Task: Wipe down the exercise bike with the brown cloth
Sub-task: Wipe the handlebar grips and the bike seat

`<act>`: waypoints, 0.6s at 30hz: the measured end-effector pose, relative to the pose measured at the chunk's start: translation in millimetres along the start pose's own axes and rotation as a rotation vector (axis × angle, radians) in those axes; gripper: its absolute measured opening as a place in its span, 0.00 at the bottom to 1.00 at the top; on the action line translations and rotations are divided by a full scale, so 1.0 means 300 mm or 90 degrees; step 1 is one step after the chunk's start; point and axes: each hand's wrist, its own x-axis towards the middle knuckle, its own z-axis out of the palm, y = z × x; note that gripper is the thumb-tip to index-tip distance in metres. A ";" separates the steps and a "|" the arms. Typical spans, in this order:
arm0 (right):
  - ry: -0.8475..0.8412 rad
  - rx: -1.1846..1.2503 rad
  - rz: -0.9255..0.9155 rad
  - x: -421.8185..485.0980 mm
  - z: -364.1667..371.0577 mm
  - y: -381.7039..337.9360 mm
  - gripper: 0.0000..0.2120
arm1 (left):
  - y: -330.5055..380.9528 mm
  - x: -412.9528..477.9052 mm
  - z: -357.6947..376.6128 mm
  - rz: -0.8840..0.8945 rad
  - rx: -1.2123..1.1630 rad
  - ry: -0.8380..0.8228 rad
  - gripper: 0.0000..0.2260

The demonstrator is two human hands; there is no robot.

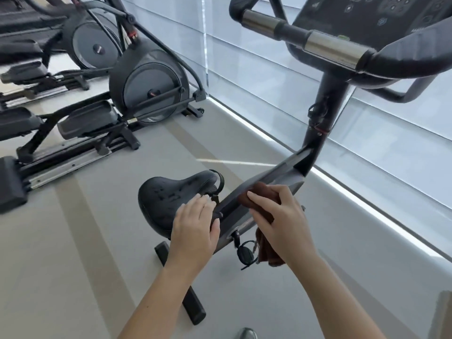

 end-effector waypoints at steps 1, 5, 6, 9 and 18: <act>-0.003 0.000 0.005 -0.004 0.029 -0.021 0.13 | -0.036 -0.014 -0.005 -0.003 0.001 -0.002 0.16; -0.010 0.001 0.040 -0.037 0.168 -0.136 0.13 | -0.222 -0.084 -0.050 0.001 0.015 -0.019 0.15; -0.009 0.000 0.050 -0.048 0.209 -0.169 0.13 | -0.275 -0.098 -0.068 0.004 0.017 -0.036 0.17; -0.020 -0.010 0.089 -0.067 0.333 -0.272 0.13 | -0.438 -0.127 -0.118 0.044 0.015 -0.066 0.17; 0.056 0.116 0.274 -0.071 0.580 -0.381 0.14 | -0.716 -0.030 -0.108 0.239 0.027 -0.221 0.31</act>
